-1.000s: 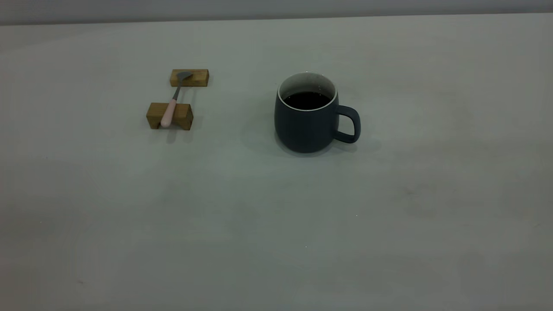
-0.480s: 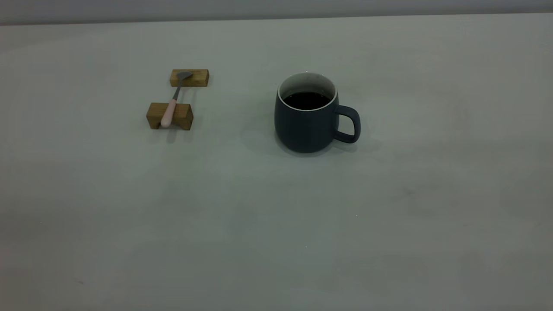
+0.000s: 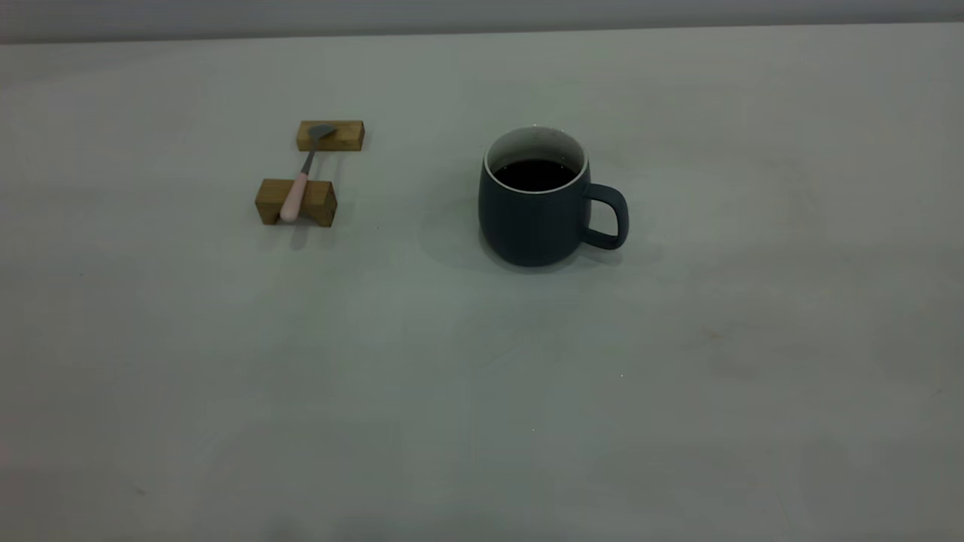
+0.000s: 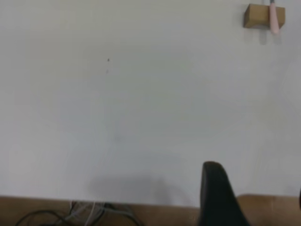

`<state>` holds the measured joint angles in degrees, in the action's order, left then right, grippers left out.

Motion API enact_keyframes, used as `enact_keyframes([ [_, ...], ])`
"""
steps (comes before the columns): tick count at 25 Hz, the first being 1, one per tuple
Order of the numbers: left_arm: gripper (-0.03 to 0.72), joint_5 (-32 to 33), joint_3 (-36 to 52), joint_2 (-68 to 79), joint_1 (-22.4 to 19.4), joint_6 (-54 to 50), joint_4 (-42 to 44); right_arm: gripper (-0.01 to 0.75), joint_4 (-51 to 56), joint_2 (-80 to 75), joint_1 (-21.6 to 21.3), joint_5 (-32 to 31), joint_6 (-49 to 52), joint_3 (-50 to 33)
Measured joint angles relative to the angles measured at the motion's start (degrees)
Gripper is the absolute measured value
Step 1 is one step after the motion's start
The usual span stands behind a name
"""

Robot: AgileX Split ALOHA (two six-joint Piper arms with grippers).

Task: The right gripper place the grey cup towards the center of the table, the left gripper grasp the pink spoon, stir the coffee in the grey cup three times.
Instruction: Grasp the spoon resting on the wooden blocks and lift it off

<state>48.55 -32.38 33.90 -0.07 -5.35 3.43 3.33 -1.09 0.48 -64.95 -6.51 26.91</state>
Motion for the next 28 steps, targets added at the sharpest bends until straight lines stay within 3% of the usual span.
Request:
enact_keyframes([
  [5,0.627,-8.32,-5.62,21.94,0.00,-1.17,-1.99,0.442,0.00,0.00,0.00,0.00,0.00,0.00],
  [8,0.665,-14.23,-8.41,32.59,0.17,-1.17,-2.88,0.442,0.00,0.00,0.00,0.00,0.00,0.00],
  [17,0.666,-25.21,-18.76,59.57,9.22,-1.41,-2.99,0.442,0.00,0.00,0.00,0.00,0.00,0.00],
  [23,0.660,-26.79,-28.38,77.26,14.26,-1.47,-2.99,0.442,0.00,0.00,0.00,0.00,0.00,0.00],
  [28,0.652,-27.05,-36.33,87.76,16.15,-2.04,-3.43,0.442,0.00,0.00,0.00,0.00,0.00,0.00],
])
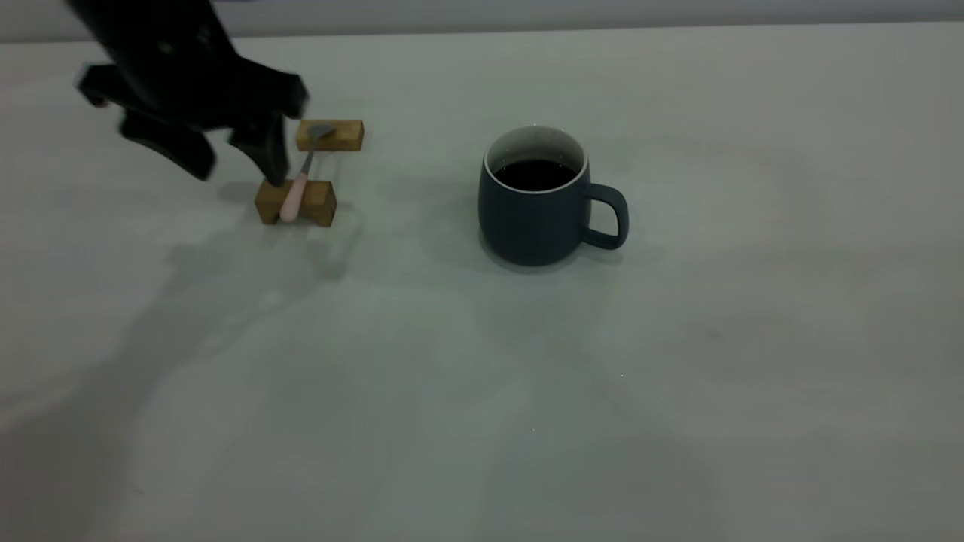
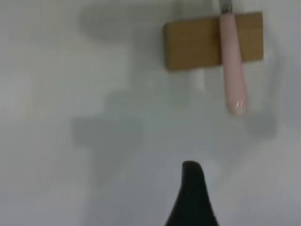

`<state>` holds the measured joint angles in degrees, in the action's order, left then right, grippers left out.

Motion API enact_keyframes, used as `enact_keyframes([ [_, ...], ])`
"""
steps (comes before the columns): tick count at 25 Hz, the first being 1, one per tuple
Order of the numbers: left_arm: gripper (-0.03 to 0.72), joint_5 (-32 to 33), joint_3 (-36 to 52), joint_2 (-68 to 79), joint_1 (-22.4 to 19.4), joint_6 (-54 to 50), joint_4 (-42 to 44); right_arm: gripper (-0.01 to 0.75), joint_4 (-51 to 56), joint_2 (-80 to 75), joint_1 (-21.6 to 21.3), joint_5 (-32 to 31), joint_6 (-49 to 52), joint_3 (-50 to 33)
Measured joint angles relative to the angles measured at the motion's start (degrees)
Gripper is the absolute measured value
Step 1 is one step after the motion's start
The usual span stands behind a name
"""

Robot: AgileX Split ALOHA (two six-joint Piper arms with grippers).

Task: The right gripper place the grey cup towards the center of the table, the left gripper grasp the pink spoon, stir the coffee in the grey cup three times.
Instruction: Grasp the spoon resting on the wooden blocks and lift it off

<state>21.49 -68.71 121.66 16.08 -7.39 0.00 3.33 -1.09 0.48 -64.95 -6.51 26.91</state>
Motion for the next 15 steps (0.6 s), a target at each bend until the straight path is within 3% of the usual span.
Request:
enact_keyframes([
  [11,0.633,-2.45,-5.94,10.64,0.51,-1.93,-1.05,0.441,0.00,0.00,0.00,0.00,0.00,0.00],
  [15,0.573,-5.01,-6.14,12.31,0.51,-3.46,-1.10,0.440,0.00,0.00,0.00,0.00,0.00,0.00],
])
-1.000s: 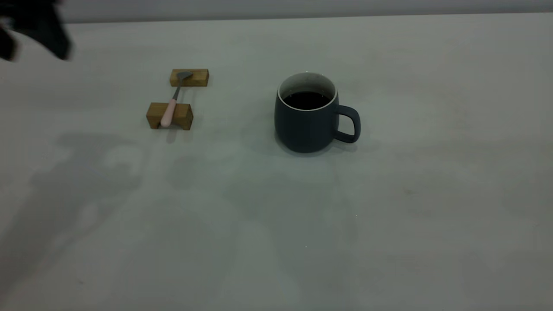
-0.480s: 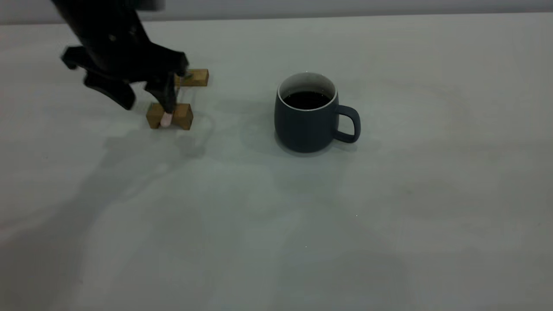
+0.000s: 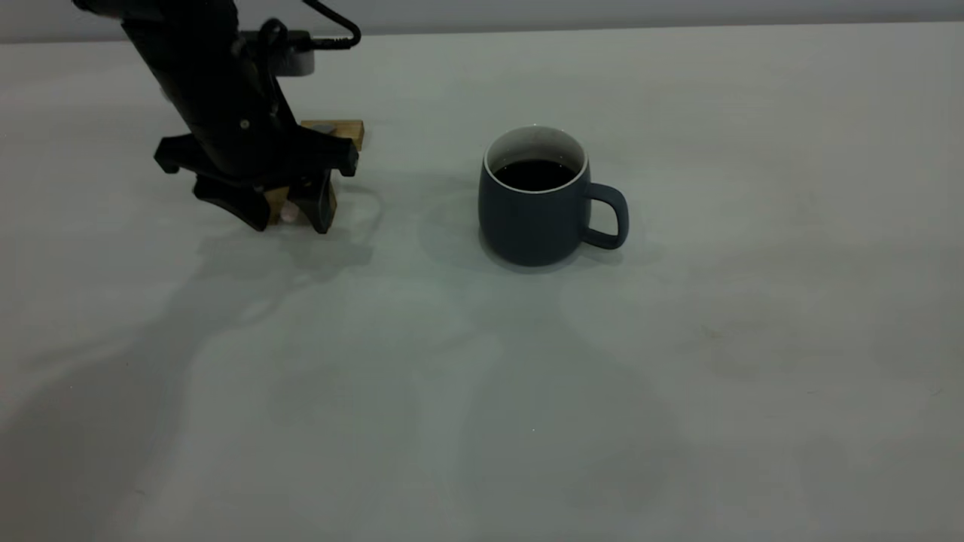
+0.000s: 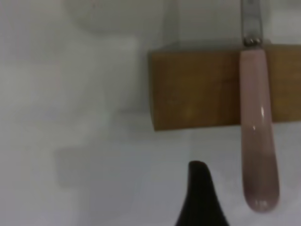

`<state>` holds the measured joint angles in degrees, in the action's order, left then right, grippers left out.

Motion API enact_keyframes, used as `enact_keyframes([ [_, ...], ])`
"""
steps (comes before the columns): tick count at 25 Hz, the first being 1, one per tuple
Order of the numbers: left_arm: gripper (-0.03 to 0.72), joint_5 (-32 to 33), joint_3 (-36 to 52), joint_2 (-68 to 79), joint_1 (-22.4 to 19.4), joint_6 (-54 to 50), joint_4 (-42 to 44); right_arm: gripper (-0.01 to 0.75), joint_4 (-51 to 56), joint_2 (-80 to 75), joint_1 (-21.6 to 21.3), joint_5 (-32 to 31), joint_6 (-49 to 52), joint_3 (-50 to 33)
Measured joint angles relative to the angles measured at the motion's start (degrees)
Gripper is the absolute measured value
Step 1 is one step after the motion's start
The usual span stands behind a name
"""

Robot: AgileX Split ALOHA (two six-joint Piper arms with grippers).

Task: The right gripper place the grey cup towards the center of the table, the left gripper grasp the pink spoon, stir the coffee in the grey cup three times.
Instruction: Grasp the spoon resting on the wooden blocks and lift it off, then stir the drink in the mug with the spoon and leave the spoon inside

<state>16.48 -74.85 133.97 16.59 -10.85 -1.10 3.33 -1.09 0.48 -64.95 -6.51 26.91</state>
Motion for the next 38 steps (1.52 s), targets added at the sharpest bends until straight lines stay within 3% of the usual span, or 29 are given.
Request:
enact_keyframes([
  [3,0.464,-0.15,-0.85,0.89,0.00,-0.38,-0.01,0.441,0.00,0.00,0.00,0.00,0.00,0.00],
  [8,0.158,1.64,-2.73,1.12,0.00,-3.63,-0.16,0.441,0.00,0.00,0.00,0.00,0.00,0.00],
  [12,0.158,12.07,-8.49,0.26,0.00,-5.13,-0.16,0.441,0.00,0.00,0.00,0.00,0.00,0.00],
  [16,0.158,27.39,-16.26,-2.54,0.00,-10.42,-5.45,0.441,0.00,0.00,0.00,0.00,0.00,0.00],
  [22,0.158,46.27,-26.93,-4.86,0.00,-21.64,-28.61,0.441,0.00,0.00,0.00,0.00,0.00,0.00],
  [26,0.158,49.59,-28.42,-4.73,0.02,-23.67,-48.51,0.441,0.00,0.00,0.00,0.00,0.00,0.00],
  [29,0.158,50.39,-28.42,-3.70,0.56,-27.55,-58.65,0.441,0.00,0.00,0.00,0.00,0.00,0.00],
  [38,0.158,50.27,-28.42,3.44,2.72,-38.10,-67.75,0.441,0.00,0.00,0.00,0.00,0.00,0.00],
])
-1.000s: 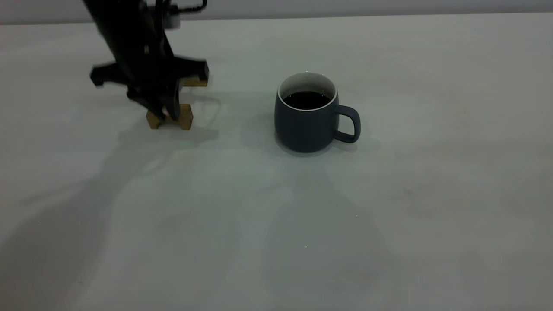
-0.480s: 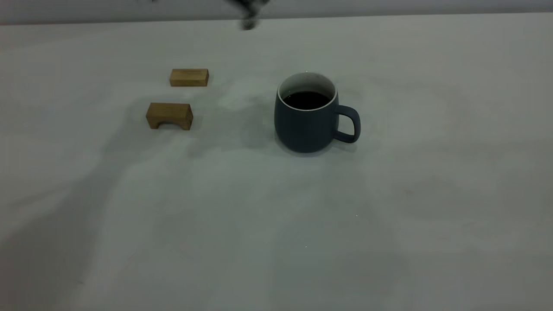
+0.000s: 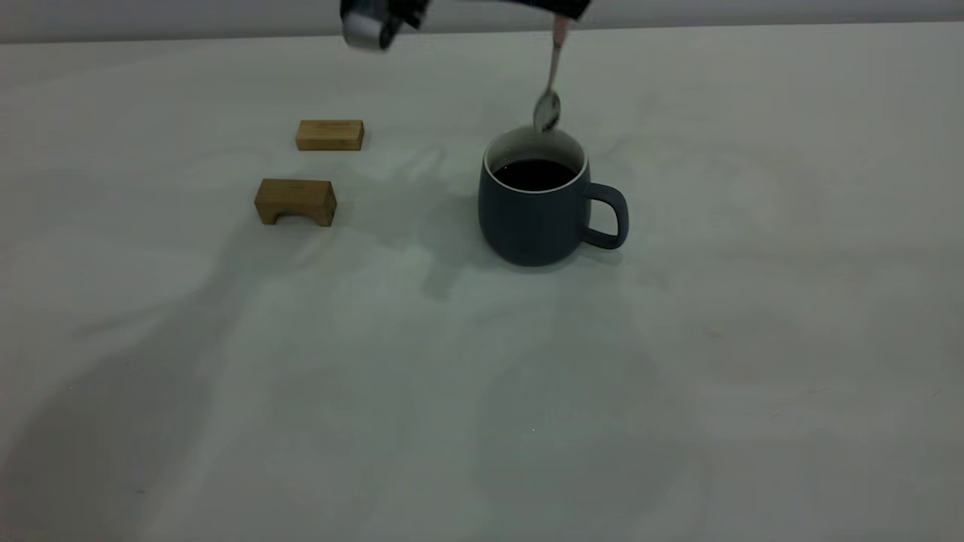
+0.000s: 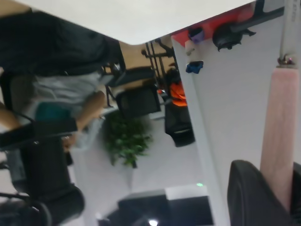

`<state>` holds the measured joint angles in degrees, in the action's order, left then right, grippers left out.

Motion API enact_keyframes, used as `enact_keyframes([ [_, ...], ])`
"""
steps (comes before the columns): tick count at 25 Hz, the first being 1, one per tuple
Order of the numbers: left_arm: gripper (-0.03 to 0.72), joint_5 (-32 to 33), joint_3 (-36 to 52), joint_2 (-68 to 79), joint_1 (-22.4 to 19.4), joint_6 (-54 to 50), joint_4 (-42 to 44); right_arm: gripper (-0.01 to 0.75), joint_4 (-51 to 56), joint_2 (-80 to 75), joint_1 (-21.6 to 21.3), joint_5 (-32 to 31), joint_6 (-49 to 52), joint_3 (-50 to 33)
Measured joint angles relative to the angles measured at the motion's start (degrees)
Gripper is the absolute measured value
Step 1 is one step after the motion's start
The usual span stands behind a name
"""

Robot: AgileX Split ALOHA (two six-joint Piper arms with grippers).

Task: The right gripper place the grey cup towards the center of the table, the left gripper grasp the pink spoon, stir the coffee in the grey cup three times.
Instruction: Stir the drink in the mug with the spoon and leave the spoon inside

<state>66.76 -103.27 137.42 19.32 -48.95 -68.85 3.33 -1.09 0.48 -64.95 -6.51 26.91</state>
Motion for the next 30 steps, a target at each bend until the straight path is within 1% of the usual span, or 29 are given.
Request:
enact_keyframes([
  [10,0.158,-4.70,0.00,6.36,0.07,-0.41,-0.38,0.441,0.00,0.00,0.00,0.00,0.00,0.00],
  [14,0.158,-9.02,0.00,8.54,0.07,4.10,-0.77,0.441,0.00,0.00,0.00,0.00,0.00,0.00],
  [17,0.158,-9.63,0.00,9.66,0.07,8.67,-4.88,0.441,0.00,0.00,0.00,0.00,0.00,0.00],
  [20,0.158,-6.58,0.00,11.01,0.07,9.59,-10.52,0.441,0.00,0.00,0.00,0.00,0.00,0.00],
  [22,0.158,-4.55,0.00,11.78,0.07,6.83,-12.23,0.441,0.00,0.00,0.00,0.00,0.00,0.00],
  [25,0.158,-2.99,0.00,11.97,0.07,-0.62,-11.74,0.441,0.00,0.00,0.00,0.00,0.00,0.00],
  [28,0.158,-3.29,-0.56,11.07,0.01,-6.94,-8.29,0.441,0.00,0.00,0.00,0.00,0.00,0.00],
  [30,0.158,-3.88,-1.75,10.44,-0.23,-10.33,-4.51,0.441,0.00,0.00,0.00,0.00,0.00,0.00],
])
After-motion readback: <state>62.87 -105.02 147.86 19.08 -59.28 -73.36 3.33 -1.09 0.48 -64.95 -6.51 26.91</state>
